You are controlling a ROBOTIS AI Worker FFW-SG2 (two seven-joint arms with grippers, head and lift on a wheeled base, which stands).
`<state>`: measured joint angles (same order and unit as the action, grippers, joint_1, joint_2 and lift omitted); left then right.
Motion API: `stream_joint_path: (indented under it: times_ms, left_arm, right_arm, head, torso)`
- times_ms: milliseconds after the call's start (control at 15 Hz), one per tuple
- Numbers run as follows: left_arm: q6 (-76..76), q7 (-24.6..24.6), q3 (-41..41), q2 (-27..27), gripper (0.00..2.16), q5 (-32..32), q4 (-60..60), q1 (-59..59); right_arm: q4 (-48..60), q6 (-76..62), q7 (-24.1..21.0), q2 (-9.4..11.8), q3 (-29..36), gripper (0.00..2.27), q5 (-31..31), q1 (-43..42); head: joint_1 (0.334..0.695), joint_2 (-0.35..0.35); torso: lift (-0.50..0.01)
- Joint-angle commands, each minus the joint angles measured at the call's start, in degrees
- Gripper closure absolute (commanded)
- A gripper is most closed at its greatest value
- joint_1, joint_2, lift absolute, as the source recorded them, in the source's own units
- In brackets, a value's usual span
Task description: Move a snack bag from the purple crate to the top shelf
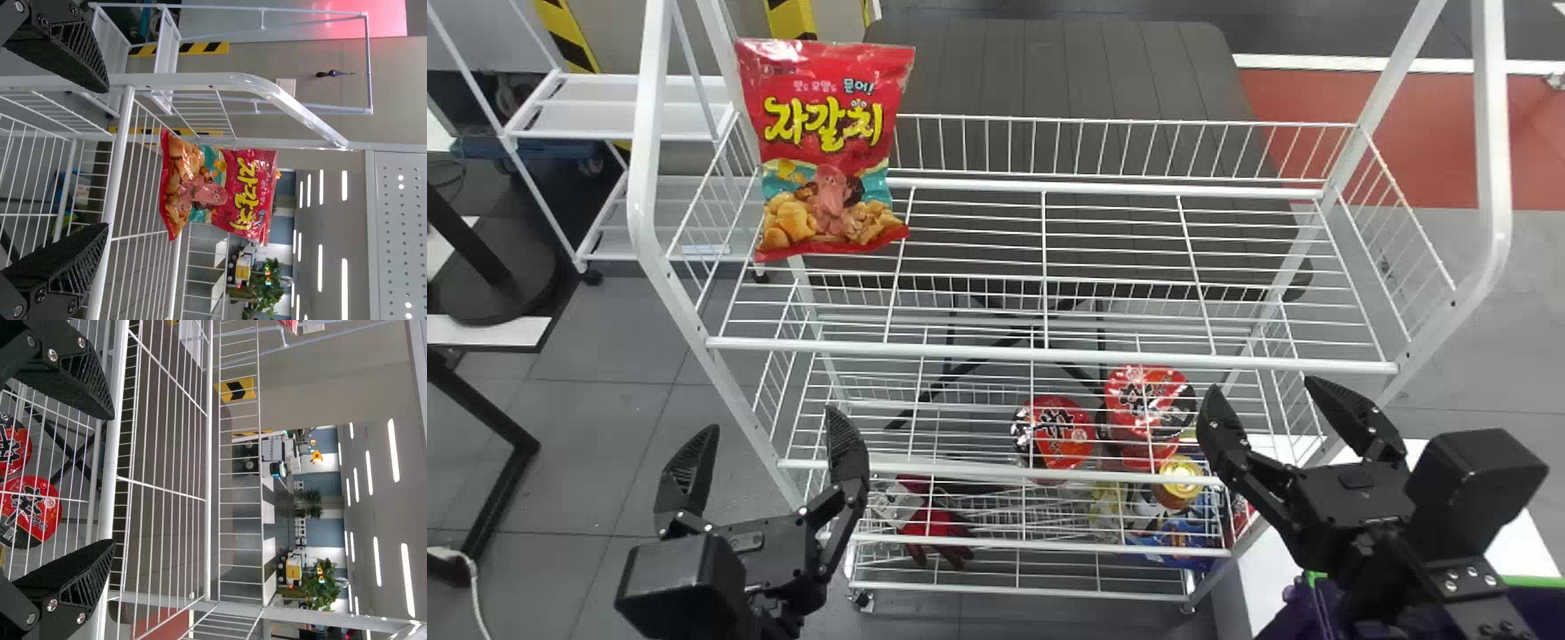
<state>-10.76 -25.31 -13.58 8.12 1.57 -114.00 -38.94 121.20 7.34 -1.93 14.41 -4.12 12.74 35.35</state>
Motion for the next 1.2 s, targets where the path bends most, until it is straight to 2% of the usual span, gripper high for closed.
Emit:
stream_joint_path:
  times_ms: [0, 1133]
  left_arm:
    - [0.0, 0.0, 0.0, 0.1, 0.09, 0.0, 0.0, 0.0]
    - [-0.9, -0.4, 0.0, -0.1, 0.09, 0.0, 0.8, 0.3]
  right_arm:
    - [0.1, 0.2, 0.0, 0.0, 0.1, 0.17, 0.2, 0.1]
    - [0.0, 1.1, -0.2, 0.1, 0.1, 0.16, 0.1, 0.0]
  head:
    - [0.695, -0.001]
    - [0.695, -0.002]
  torso:
    - [-0.065]
    - [-0.133]
